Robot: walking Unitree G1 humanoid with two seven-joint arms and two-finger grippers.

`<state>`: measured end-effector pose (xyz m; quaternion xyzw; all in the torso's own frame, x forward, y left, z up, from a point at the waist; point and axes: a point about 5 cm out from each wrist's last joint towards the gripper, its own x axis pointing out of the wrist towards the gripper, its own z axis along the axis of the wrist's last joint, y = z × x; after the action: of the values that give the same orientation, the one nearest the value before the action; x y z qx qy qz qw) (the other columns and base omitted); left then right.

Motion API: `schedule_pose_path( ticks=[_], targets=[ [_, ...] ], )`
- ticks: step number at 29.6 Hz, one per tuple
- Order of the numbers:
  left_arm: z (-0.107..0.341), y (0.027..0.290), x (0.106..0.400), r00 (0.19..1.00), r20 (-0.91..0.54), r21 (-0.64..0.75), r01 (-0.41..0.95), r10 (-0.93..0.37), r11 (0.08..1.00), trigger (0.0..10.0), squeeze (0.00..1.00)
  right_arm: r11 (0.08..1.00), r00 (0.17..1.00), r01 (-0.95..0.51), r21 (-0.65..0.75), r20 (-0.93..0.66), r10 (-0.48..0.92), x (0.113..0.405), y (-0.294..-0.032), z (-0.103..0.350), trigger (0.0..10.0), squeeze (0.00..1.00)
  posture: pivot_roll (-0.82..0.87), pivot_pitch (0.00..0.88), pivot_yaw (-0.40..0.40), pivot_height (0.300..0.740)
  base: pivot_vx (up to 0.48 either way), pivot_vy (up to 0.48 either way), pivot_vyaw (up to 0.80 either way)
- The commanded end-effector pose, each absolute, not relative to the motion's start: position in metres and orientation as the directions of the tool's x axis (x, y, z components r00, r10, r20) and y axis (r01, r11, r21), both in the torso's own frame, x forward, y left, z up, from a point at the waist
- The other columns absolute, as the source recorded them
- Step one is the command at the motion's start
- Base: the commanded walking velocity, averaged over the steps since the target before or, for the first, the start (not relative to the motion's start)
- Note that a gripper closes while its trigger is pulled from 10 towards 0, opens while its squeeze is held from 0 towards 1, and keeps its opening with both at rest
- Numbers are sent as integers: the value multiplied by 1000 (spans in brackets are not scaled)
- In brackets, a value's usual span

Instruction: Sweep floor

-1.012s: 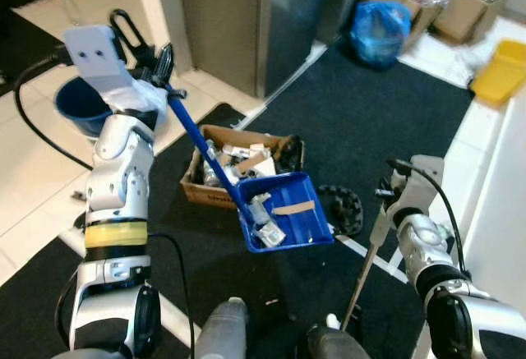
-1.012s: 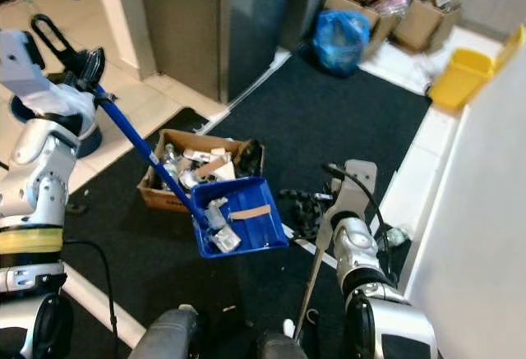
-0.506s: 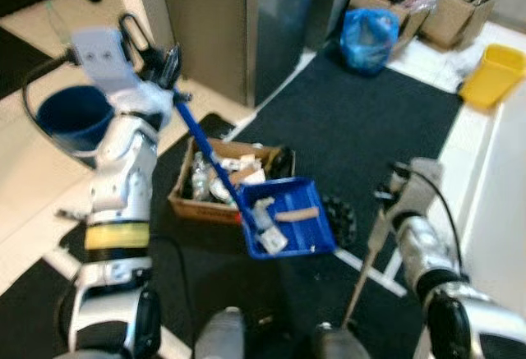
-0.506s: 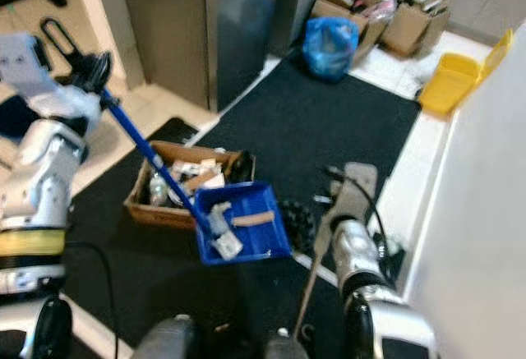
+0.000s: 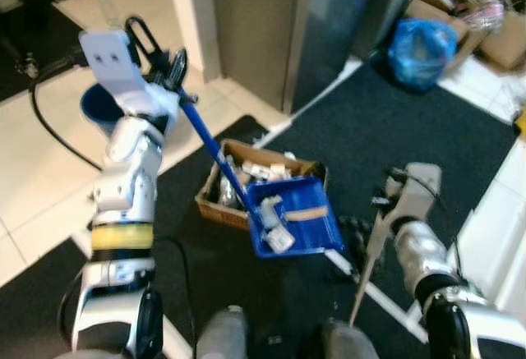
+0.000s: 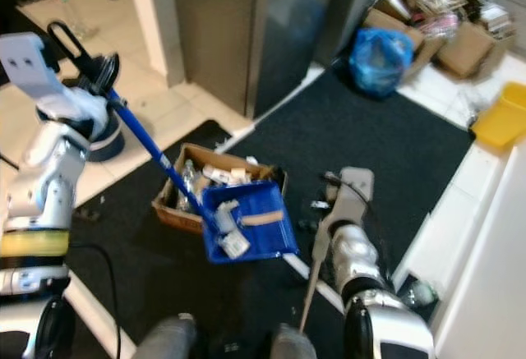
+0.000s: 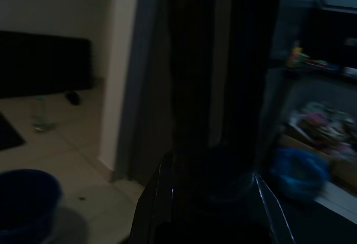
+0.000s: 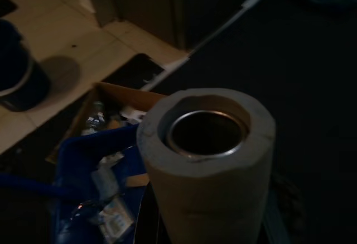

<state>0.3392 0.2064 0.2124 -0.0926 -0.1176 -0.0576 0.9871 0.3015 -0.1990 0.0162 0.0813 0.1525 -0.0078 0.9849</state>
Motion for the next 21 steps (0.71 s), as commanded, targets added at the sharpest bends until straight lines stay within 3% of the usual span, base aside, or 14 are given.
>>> schedule_pose_path(
  ticks=[1, 19, 21],
  targets=[
    [222, 202, 339, 953, 280, -167, 169, -118, 971, 10000, 0, 978, 960, 99, 181, -275, -46, 304, -208, 21, 10000, 0, 154, 37, -14, 740, 480, 0, 0],
    [224, 199, 340, 950, 284, -165, 181, -129, 970, 10000, 0, 965, 956, 127, 228, -286, -58, 302, -209, 19, 10000, 0, 154, 34, -12, 740, 480, 0, 0],
    [224, 199, 341, 951, 282, -173, 181, -127, 968, 10000, 0, 966, 953, 124, 229, -298, -52, 303, -208, 19, 10000, 0, 153, 34, -12, 740, 420, 0, -706]
  ],
)
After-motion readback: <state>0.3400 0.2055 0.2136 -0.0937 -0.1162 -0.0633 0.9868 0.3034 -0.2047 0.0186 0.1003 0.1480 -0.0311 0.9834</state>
